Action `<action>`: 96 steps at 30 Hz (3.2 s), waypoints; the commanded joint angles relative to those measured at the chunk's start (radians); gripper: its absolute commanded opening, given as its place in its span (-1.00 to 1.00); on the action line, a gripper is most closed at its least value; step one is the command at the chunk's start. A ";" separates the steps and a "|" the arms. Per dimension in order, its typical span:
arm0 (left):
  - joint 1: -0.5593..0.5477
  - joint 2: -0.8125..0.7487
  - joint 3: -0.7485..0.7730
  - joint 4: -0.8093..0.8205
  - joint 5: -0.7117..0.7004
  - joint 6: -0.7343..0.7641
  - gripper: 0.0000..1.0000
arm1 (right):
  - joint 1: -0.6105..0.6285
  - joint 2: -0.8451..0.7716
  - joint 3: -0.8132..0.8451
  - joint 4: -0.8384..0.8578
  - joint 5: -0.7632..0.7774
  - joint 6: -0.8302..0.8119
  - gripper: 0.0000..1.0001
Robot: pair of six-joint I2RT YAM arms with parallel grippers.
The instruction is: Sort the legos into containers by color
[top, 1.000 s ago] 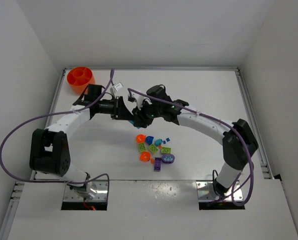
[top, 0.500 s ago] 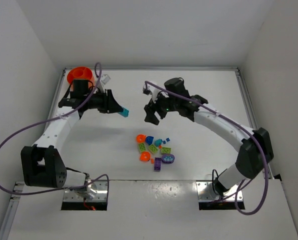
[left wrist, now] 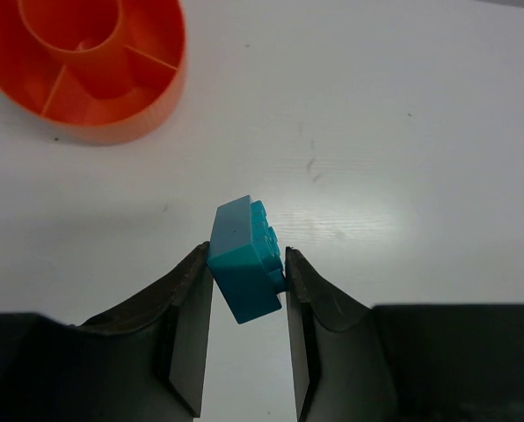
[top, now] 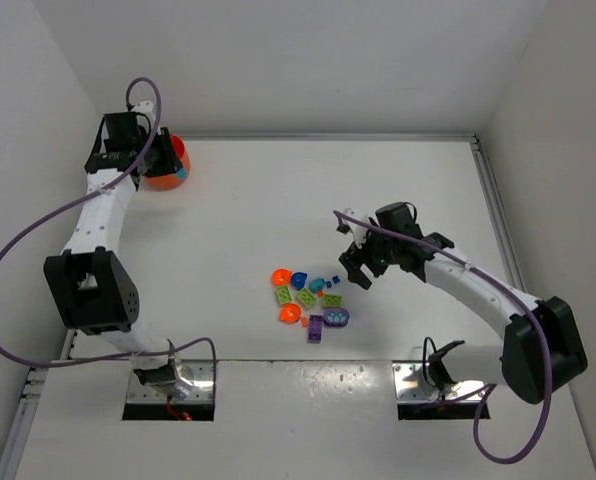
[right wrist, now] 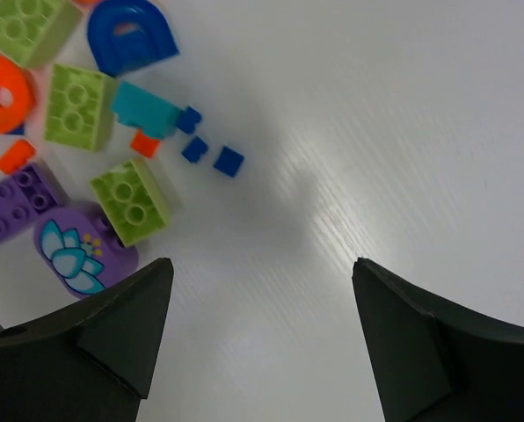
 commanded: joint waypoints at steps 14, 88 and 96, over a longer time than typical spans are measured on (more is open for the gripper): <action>0.039 0.184 0.137 0.107 -0.177 -0.096 -1.00 | -0.083 0.099 0.167 -0.015 0.076 0.218 0.58; 0.002 -0.233 -0.211 0.110 0.519 0.051 0.35 | 0.087 0.200 0.145 -0.140 -0.265 -0.163 0.20; 0.002 -0.293 -0.266 0.088 0.713 0.073 0.38 | 0.105 0.252 0.125 -0.034 -0.317 -0.402 0.17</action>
